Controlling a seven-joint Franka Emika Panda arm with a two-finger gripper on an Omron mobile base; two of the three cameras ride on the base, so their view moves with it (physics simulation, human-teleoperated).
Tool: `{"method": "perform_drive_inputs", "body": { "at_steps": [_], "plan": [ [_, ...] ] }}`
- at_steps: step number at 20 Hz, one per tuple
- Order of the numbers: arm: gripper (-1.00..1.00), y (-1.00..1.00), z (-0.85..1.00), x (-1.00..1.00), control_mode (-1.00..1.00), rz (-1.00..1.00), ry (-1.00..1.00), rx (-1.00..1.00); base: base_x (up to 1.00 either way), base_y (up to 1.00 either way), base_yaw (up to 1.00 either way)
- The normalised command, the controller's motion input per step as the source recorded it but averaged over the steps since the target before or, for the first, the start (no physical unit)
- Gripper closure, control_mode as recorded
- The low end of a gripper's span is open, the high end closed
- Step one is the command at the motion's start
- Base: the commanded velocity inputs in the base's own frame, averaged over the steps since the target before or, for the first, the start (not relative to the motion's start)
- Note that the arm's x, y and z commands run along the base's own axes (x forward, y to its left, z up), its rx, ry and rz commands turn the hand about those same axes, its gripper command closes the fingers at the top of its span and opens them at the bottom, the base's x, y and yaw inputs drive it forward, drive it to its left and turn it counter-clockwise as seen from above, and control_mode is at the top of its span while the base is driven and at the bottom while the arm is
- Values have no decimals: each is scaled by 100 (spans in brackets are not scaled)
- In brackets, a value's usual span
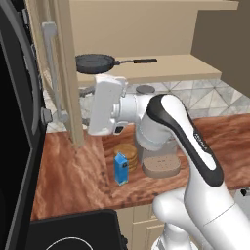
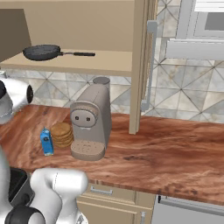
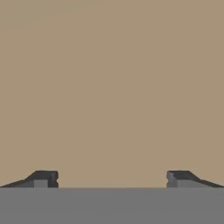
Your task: Pick the pan from the cabinet and place it on the stove. Then turn on the stove burner for the pan.
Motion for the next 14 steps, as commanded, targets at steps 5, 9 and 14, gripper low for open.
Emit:
{"method": "perform_drive_inputs", "body": {
  "at_steps": [5, 9, 14],
  "plan": [
    [-100, 66, 0, -40, -100, 0, -1, -3, 0, 0, 0],
    [-100, 32, 0, -24, -100, 1, -1, -3, 0, 0, 0],
    [-100, -1, 0, -2, -100, 3, -4, -5, 0, 0, 0]
  ]
}}
